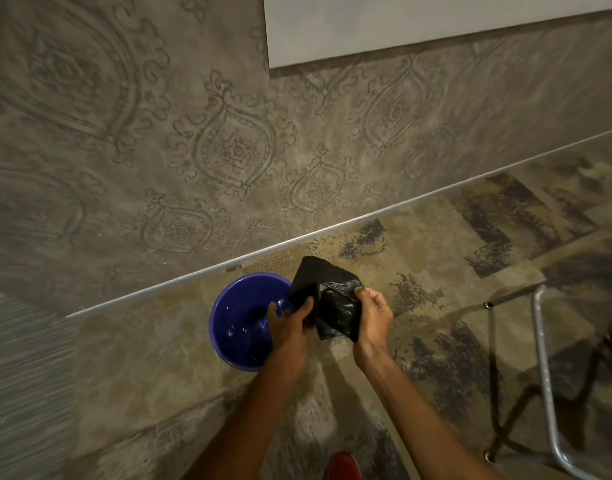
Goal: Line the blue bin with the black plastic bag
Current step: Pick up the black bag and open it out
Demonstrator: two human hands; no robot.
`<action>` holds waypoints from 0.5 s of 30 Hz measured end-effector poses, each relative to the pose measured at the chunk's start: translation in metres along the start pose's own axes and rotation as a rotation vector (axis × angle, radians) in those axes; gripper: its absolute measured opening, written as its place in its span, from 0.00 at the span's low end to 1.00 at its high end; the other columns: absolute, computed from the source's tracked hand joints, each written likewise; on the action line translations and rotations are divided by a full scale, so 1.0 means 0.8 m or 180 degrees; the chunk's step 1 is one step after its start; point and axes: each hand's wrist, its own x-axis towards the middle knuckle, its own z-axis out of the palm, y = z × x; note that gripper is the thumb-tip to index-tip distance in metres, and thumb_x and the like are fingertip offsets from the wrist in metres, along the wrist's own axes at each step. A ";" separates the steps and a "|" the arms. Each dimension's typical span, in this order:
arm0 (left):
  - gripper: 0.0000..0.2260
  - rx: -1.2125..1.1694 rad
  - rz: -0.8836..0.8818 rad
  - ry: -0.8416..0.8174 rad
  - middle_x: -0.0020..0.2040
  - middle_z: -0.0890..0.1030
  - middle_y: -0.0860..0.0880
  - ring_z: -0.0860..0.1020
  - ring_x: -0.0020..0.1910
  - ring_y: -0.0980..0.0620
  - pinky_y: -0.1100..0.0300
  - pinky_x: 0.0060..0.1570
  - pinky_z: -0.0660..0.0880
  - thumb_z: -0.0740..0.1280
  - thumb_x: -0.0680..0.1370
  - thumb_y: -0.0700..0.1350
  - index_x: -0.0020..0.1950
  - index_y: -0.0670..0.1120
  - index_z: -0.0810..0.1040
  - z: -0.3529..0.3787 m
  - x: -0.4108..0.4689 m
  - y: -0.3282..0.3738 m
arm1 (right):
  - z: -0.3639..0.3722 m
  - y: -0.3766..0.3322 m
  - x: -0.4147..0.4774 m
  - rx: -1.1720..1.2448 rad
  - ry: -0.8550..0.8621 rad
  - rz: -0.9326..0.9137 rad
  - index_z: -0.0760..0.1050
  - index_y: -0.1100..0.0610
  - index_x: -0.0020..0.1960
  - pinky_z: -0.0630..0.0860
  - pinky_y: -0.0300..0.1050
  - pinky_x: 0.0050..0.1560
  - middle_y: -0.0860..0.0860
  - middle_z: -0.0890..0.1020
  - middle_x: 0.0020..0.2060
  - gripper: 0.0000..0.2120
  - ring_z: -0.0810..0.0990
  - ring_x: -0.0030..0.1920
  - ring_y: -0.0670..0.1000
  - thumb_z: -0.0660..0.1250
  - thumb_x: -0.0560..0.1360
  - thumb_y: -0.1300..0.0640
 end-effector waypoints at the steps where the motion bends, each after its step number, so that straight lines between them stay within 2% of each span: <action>1: 0.40 0.0021 0.0018 0.0002 0.67 0.75 0.37 0.77 0.62 0.39 0.46 0.57 0.76 0.74 0.72 0.36 0.78 0.51 0.58 -0.004 -0.004 0.003 | -0.001 -0.007 -0.005 0.0014 -0.0039 0.0048 0.75 0.55 0.41 0.77 0.44 0.30 0.50 0.82 0.33 0.06 0.80 0.30 0.47 0.69 0.76 0.59; 4: 0.26 0.0510 0.0128 -0.0149 0.53 0.82 0.43 0.80 0.45 0.47 0.57 0.39 0.78 0.73 0.72 0.34 0.69 0.43 0.73 -0.021 -0.020 0.014 | -0.001 -0.031 -0.018 -0.0115 -0.0083 -0.0013 0.77 0.55 0.43 0.80 0.47 0.37 0.51 0.83 0.36 0.04 0.81 0.34 0.49 0.70 0.76 0.56; 5: 0.21 0.0889 0.0235 -0.0116 0.50 0.82 0.44 0.79 0.42 0.50 0.58 0.37 0.78 0.73 0.72 0.35 0.65 0.41 0.75 -0.030 -0.025 0.017 | 0.000 -0.042 -0.021 -0.0204 -0.0057 -0.0080 0.78 0.56 0.44 0.80 0.47 0.38 0.51 0.83 0.36 0.05 0.81 0.34 0.49 0.70 0.77 0.55; 8: 0.12 0.2177 0.0796 0.0176 0.51 0.83 0.41 0.78 0.43 0.49 0.51 0.51 0.77 0.71 0.76 0.43 0.58 0.41 0.80 -0.054 -0.042 0.031 | 0.011 -0.081 -0.032 -0.0357 0.0092 -0.0275 0.76 0.56 0.44 0.78 0.41 0.32 0.49 0.82 0.33 0.05 0.80 0.30 0.46 0.70 0.77 0.56; 9: 0.10 0.2422 0.0998 0.0238 0.50 0.83 0.41 0.78 0.43 0.48 0.51 0.52 0.76 0.69 0.77 0.46 0.55 0.41 0.81 -0.059 -0.049 0.035 | 0.014 -0.094 -0.034 -0.0426 0.0121 -0.0269 0.76 0.55 0.43 0.77 0.40 0.31 0.49 0.81 0.32 0.06 0.79 0.30 0.47 0.70 0.77 0.55; 12: 0.09 0.2565 0.1426 0.0205 0.44 0.84 0.44 0.80 0.43 0.48 0.52 0.50 0.77 0.67 0.79 0.49 0.46 0.44 0.82 -0.076 -0.071 0.050 | 0.028 -0.135 -0.041 -0.0578 -0.0130 0.0237 0.76 0.55 0.44 0.75 0.41 0.28 0.53 0.80 0.35 0.09 0.78 0.31 0.50 0.70 0.77 0.50; 15: 0.10 0.2501 0.1631 0.0124 0.43 0.83 0.47 0.82 0.44 0.50 0.53 0.50 0.79 0.66 0.79 0.50 0.46 0.45 0.81 -0.095 -0.088 0.070 | 0.048 -0.176 -0.048 0.0052 -0.0638 0.0873 0.78 0.58 0.47 0.75 0.40 0.22 0.54 0.82 0.36 0.14 0.79 0.25 0.49 0.72 0.75 0.47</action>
